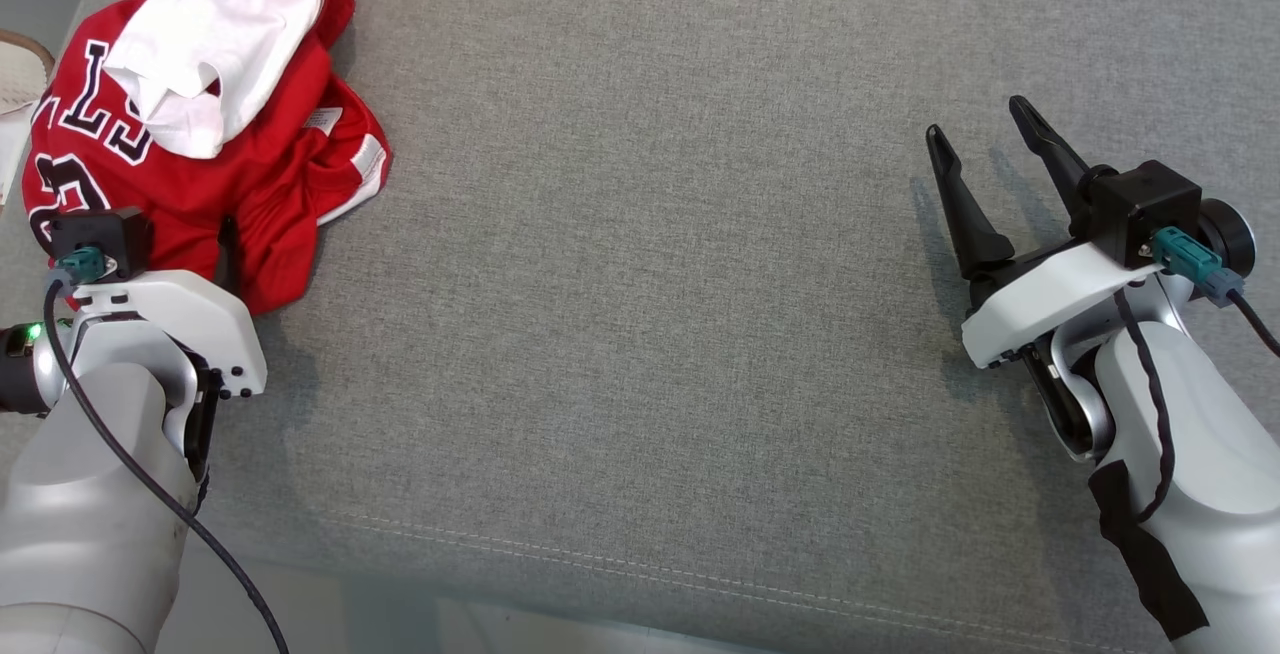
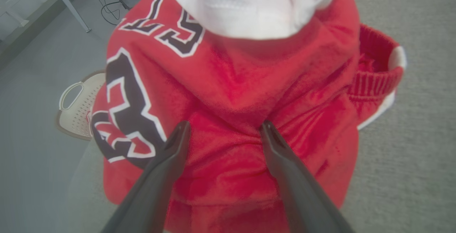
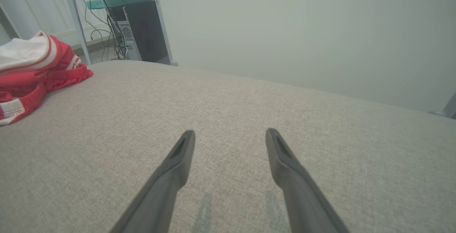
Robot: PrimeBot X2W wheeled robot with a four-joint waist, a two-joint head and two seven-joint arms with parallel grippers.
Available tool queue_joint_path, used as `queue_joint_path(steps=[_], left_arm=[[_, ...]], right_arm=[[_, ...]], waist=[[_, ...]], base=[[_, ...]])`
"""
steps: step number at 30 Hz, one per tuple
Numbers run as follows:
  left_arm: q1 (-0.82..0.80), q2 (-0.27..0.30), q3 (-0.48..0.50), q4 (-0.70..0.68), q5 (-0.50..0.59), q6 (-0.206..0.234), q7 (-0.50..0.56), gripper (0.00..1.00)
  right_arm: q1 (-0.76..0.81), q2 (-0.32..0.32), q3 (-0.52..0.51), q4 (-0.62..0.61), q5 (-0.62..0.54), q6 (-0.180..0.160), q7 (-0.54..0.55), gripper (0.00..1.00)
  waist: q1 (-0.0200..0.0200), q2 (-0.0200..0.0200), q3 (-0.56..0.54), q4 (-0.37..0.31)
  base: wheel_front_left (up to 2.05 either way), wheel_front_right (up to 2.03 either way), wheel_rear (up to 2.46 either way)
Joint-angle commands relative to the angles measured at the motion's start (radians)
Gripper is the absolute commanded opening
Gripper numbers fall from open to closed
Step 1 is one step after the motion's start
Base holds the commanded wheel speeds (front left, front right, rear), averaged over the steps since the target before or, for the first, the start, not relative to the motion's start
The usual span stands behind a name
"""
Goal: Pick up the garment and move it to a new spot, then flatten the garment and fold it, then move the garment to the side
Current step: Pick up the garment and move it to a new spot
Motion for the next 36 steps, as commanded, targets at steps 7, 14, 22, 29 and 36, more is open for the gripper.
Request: queue_joint_path(steps=[7,14,22,29,36], left_arm=[[-0.04,0.06,-0.012,0.036,0.03,0.042,0.042,0.0],[-0.099,0.097,0.002,-0.035,0.025,0.017,-0.003,0.0],[-0.161,0.16,0.016,-0.19,0.05,0.003,-0.008,0.0],[-0.204,0.16,-0.022,-0.272,0.08,-0.037,-0.009,0.0],[-0.239,0.122,-0.048,-0.351,0.076,-0.066,0.011,0.0]], right_arm=[[0.021,0.009,0.018,-0.018,0.01,0.004,-0.013,1.0],[0.042,0.026,-0.006,-0.023,0.028,0.004,-0.013,1.0],[0.094,0.069,-0.036,-0.028,0.043,0.004,-0.013,1.0],[0.13,0.095,-0.054,-0.03,0.057,0.004,-0.013,1.0],[0.17,0.112,-0.065,-0.03,0.06,0.004,-0.013,1.0]], waist=[[0.0,0.0,-0.011,-0.01],[0.0,0.0,-0.055,-0.029],[0.0,0.0,-0.147,-0.058],[0.0,0.0,-0.226,-0.11],[0.0,0.0,-0.296,-0.174]], base=[[0.0,0.0,0.0],[0.0,0.0,0.0],[0.0,0.0,0.0],[0.0,0.0,0.0],[0.0,0.0,0.0]])
